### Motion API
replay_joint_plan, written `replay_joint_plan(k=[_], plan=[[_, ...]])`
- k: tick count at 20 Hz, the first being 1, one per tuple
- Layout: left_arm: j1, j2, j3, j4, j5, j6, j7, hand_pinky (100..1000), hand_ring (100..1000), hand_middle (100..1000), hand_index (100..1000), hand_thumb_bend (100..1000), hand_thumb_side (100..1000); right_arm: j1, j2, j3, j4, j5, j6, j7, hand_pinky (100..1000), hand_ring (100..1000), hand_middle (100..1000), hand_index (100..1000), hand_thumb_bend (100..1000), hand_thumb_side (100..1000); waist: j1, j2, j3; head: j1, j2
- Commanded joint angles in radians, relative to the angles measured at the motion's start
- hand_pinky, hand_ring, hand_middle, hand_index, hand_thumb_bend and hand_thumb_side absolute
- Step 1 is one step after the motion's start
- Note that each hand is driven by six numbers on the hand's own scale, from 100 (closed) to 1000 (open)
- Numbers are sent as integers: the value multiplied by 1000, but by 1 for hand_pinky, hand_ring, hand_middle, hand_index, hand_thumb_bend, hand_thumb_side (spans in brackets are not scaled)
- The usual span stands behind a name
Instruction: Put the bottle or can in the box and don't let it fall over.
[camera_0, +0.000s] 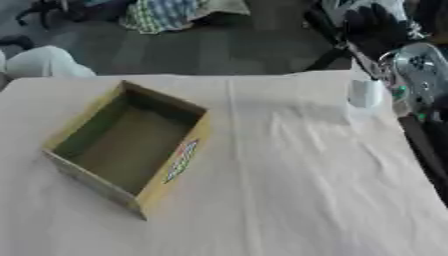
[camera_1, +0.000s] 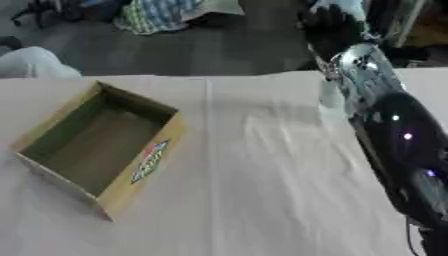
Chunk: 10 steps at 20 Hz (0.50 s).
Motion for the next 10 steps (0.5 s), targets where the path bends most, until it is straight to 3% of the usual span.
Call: replay_joint_plan(k=[1,10], plan=[[-2,29,5,-17,1,-1,-1,949,849,998,872,197,873,-57,-13,-15,-62,21,18,-9,100,100,100,858,309,617,-2,-32,-2,4,10],[-1,33,3,-14,0,-2,-5,946,848,996,872,201,869,-148,82,23,-131,44,103,-56,100,100,100,857,327,604,-13,-52,-4,-9,27]])
